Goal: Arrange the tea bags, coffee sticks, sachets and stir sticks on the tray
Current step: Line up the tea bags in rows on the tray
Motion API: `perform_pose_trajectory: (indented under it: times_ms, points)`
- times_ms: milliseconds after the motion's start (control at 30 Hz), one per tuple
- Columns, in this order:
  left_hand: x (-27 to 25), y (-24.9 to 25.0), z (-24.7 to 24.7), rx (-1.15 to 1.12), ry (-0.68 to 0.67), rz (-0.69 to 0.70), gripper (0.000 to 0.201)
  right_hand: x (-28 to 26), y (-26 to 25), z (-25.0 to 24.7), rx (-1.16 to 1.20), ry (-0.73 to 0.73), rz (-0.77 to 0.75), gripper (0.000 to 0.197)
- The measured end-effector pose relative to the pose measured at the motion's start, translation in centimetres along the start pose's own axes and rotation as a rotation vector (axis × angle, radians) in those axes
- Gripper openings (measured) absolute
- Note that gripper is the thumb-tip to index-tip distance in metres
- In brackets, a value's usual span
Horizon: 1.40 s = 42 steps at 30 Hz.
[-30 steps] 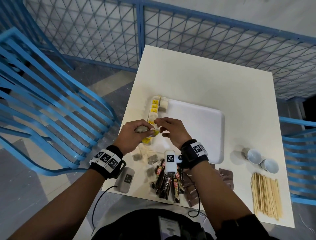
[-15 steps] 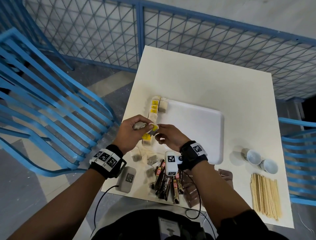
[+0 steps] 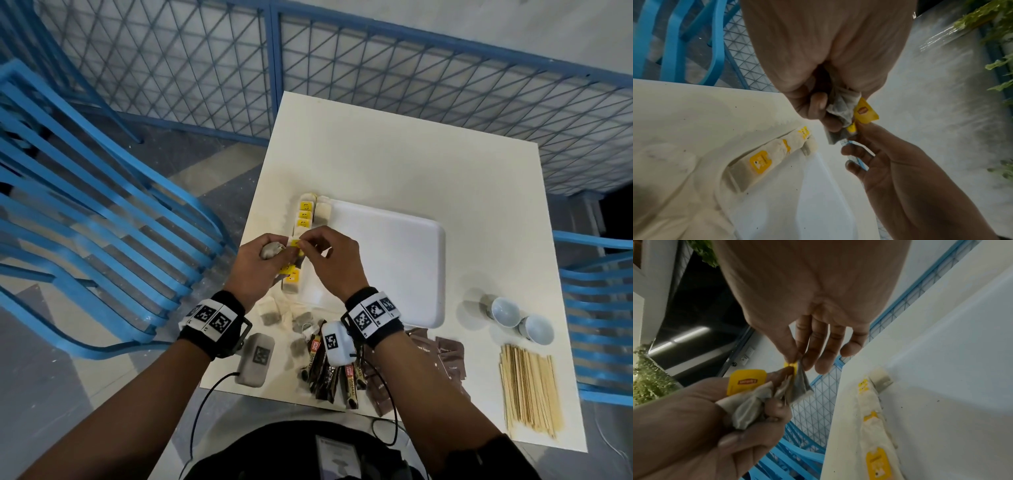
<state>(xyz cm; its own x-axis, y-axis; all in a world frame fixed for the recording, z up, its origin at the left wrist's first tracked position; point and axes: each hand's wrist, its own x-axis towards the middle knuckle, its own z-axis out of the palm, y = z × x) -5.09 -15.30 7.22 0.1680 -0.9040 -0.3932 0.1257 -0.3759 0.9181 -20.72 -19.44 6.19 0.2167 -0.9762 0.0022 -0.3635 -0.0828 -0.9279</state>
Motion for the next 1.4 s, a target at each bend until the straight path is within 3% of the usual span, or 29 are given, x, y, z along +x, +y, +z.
perform_pose_trajectory:
  times_ms: [300, 500, 800, 967, 1400]
  points:
    - [0.5, -0.7, 0.0, -0.012, 0.011, -0.080, 0.009, 0.3, 0.7, -0.5, 0.193, -0.015, 0.179, 0.011]
    - [1.5, -1.2, 0.2, -0.007, 0.015, -0.102, 0.012, 0.5, 1.7, -0.1, 0.133, -0.088, 0.233, 0.011]
    - [3.9, -2.4, -0.8, -0.065, -0.047, -0.209, 0.013, 5.8, 6.1, -0.9, 0.030, 0.137, 0.379, 0.008]
    - [4.8, -3.0, -2.2, -0.098, -0.094, -0.248, 0.028, 8.0, 9.8, 0.1, -0.161, 0.103, 0.464, 0.018]
    - [5.7, -3.5, -2.7, -0.206, -0.110, -0.343, 0.020, 9.5, 10.0, 1.3, -0.168, 0.191, 0.479, 0.012]
